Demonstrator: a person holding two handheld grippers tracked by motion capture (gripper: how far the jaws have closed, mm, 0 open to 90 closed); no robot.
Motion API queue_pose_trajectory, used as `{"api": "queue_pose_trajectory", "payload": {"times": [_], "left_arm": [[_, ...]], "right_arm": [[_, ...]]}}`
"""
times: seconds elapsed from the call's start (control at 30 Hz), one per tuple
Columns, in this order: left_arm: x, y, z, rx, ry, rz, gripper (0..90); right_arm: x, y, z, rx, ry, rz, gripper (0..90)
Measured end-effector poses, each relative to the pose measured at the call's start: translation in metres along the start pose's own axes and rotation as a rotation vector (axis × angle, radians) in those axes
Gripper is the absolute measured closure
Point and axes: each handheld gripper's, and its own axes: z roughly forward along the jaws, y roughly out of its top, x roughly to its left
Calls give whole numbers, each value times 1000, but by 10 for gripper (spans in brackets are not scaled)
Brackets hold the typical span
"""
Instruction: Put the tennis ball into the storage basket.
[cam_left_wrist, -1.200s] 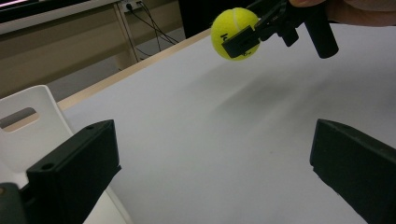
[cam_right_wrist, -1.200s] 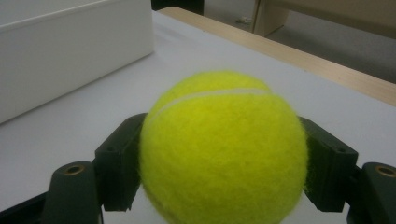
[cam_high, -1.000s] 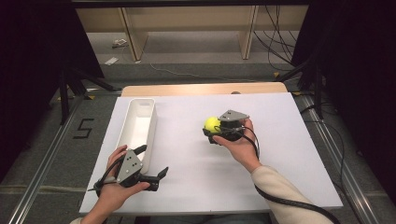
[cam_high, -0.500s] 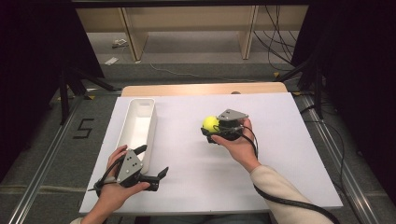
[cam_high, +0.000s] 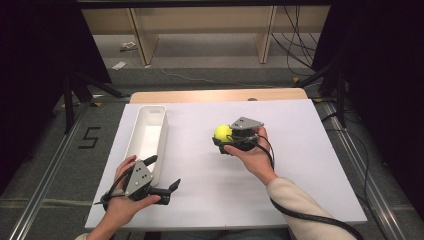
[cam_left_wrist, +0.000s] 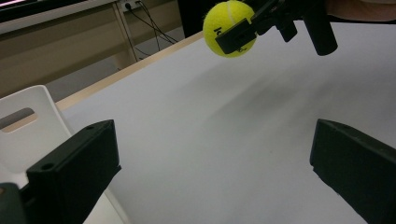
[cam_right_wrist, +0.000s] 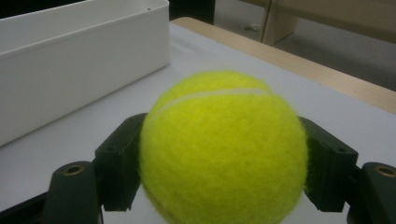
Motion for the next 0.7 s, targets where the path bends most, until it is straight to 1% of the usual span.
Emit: {"api": "queue_pose_trajectory", "payload": {"times": [0.13,0.37,0.7], "left_arm": [[0,0,0,-2,2,-3,7],[1,0,-1,-1,4,-1,7],[0,0,-1,-1,3,-1,7]], "right_arm": [[1,1,0,-6,9,12,267],[6,3,1,-8,21,7,268],[9,5,1,-15,25,-6,267]]}}
